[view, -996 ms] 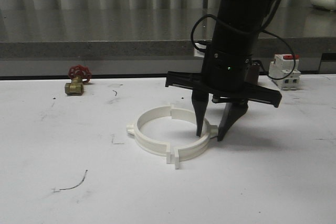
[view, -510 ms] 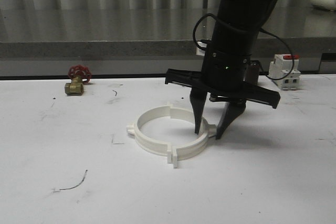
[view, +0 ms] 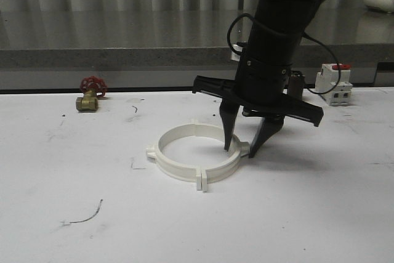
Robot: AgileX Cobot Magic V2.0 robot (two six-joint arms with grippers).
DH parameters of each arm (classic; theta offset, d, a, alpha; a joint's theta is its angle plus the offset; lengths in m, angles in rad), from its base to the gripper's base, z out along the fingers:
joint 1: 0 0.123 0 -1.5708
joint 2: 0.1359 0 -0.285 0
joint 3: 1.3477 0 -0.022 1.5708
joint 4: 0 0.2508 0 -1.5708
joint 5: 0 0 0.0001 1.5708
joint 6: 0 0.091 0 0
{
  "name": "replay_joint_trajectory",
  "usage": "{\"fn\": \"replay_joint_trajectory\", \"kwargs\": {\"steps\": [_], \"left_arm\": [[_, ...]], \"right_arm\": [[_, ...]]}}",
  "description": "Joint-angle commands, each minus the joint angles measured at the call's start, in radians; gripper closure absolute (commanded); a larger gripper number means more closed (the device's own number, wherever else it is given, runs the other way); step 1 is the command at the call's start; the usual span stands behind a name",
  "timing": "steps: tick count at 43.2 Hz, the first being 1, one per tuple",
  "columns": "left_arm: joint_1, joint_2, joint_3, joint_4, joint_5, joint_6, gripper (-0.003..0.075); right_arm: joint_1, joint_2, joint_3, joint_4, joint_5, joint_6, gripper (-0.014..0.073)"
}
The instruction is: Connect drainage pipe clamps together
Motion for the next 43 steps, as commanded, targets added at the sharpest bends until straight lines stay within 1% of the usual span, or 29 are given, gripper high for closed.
{"fn": "replay_joint_trajectory", "kwargs": {"steps": [1, 6, 12, 18, 21, 24, 30, 37, 43], "left_arm": [[0.001, -0.002, -0.028, -0.004, -0.062, 0.000, 0.0447], [0.001, -0.002, -0.028, -0.004, -0.063, 0.000, 0.0447], [0.001, -0.002, -0.028, -0.004, -0.063, 0.000, 0.0447], [0.001, -0.002, -0.028, -0.004, -0.063, 0.000, 0.0447], [0.001, -0.002, -0.028, -0.004, -0.063, 0.000, 0.0447], [0.001, -0.002, -0.028, -0.004, -0.063, 0.000, 0.0447], [0.001, -0.002, -0.028, -0.004, -0.063, 0.000, 0.0447], [0.001, -0.002, -0.028, -0.004, -0.063, 0.000, 0.0447], [0.001, -0.002, -0.028, -0.004, -0.063, 0.000, 0.0447]], "right_arm": [[-0.006, -0.057, -0.025, -0.004, -0.020, 0.001, 0.0227], [-0.006, -0.081, -0.025, -0.018, -0.007, 0.001, 0.0165], [-0.006, -0.146, -0.025, -0.072, 0.016, 0.001, 0.0162], [-0.006, -0.256, -0.025, -0.168, 0.066, -0.018, 0.0162], [-0.006, -0.320, -0.023, -0.211, 0.113, -0.076, 0.0162], [-0.006, -0.381, -0.023, -0.238, 0.168, -0.169, 0.0162], [-0.003, -0.507, 0.011, -0.240, 0.230, -0.336, 0.0163], [-0.003, -0.697, 0.139, -0.240, 0.232, -0.437, 0.0169], [-0.003, -0.860, 0.282, -0.239, 0.212, -0.481, 0.0169]]}}
